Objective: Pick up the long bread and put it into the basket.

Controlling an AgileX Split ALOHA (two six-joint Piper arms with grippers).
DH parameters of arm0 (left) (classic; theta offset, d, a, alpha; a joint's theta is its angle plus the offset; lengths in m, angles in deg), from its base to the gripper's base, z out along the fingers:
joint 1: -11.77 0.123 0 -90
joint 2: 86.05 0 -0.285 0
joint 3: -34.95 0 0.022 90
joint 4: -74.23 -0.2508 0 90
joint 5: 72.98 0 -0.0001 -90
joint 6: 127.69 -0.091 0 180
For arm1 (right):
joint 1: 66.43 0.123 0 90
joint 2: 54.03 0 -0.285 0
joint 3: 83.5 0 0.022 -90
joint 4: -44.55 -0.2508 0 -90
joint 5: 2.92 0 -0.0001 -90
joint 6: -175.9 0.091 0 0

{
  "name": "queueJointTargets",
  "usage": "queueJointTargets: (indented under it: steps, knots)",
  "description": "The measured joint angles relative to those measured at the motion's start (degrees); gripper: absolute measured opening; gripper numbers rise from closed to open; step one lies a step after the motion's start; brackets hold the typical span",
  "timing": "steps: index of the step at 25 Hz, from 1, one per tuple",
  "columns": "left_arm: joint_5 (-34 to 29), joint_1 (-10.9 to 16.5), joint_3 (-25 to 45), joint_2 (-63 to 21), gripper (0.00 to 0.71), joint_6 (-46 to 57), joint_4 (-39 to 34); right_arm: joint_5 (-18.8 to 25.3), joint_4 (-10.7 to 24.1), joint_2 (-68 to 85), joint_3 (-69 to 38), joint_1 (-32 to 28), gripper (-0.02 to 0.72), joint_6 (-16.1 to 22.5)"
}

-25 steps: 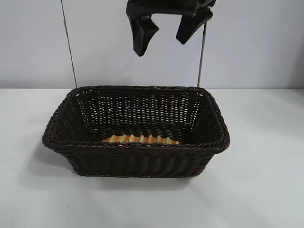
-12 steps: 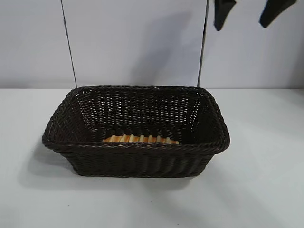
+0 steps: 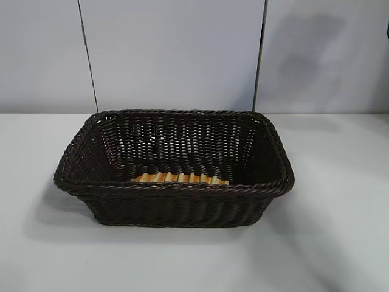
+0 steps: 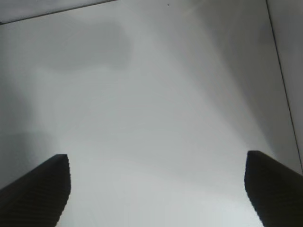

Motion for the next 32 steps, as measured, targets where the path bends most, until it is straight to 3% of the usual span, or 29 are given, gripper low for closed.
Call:
queueJointTargets:
  steps: [9,13,16,32]
  knots:
    - [0.0,0.0,0.0,0.0,0.692,0.0,0.0,1.1,-0.2,19.2,0.0,0.1,0.694,0.0]
    - [0.0,0.0,0.0,0.0,0.692,0.0,0.0,1.2,-3.0,32.1,-4.0,0.1,0.694,0.6]
    - [0.0,0.0,0.0,0.0,0.692,0.0,0.0,1.5,-4.5,43.5,-12.2,0.1,0.694,0.6]
    - [0.0,0.0,0.0,0.0,0.692,0.0,0.0,-2.3,-2.1,99.6,-62.5,7.9,0.694,3.0]
